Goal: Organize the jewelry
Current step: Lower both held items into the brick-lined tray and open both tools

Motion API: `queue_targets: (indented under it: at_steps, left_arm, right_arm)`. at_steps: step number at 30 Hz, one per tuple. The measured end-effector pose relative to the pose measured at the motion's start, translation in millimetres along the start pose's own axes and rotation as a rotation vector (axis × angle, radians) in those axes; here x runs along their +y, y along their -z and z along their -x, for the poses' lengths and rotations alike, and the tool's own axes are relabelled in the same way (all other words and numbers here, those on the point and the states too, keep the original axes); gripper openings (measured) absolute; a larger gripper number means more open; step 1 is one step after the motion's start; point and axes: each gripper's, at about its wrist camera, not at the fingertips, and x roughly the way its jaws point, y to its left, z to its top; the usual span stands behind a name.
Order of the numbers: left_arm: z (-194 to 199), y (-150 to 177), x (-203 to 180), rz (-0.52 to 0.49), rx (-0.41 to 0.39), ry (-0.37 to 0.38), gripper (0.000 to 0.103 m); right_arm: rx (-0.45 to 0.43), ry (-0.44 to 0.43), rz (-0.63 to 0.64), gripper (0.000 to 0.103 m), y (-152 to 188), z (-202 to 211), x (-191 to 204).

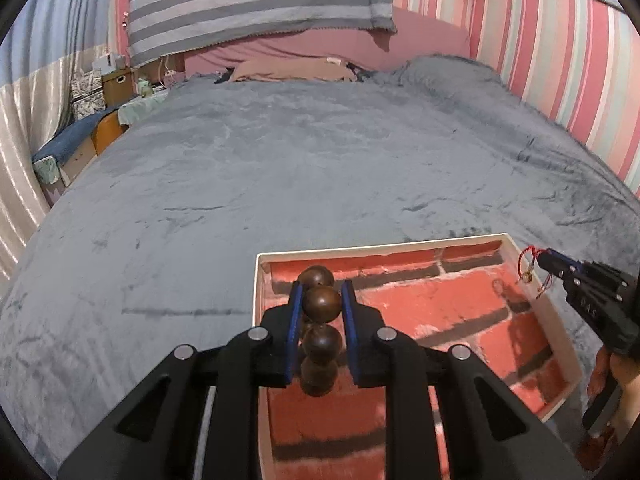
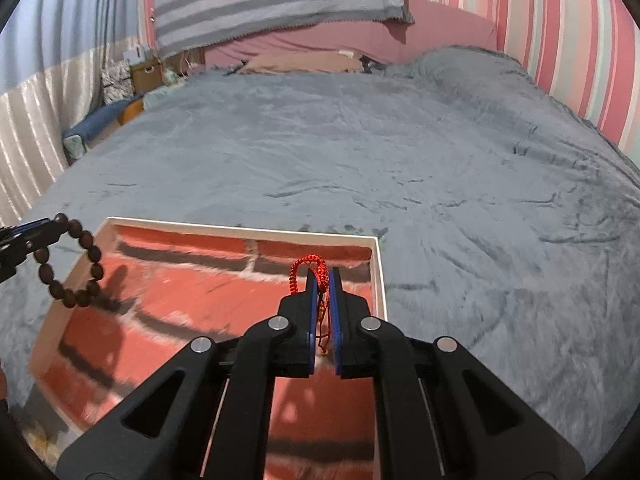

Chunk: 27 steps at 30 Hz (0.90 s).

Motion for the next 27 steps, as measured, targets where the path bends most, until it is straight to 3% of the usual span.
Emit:
queue_targets:
  at_steps: [9,13,20,27]
  left_arm:
    - [-52,-15,-17,-0.079,0.116,0.008,0.02]
    - [-67,-17,-26,-0.123,0.131,0.004,0.02]
    - [-79,-8,-26,-0.092,0.112,0.03,0.02]
    - [-87,-8,-21,-0.056,0.149,0.038,0.021]
  right_arm:
    - [0.178,0.016,0.015,0.007,-9,-64,-2]
    - [0.257,0.004,0.016,0.007,-11,-80,-2]
    - [0.285,-0.002,0.035,0.007,-11,-87,-1]
    - [0.297,-0.001,0.051,0.009,-10,-91,4]
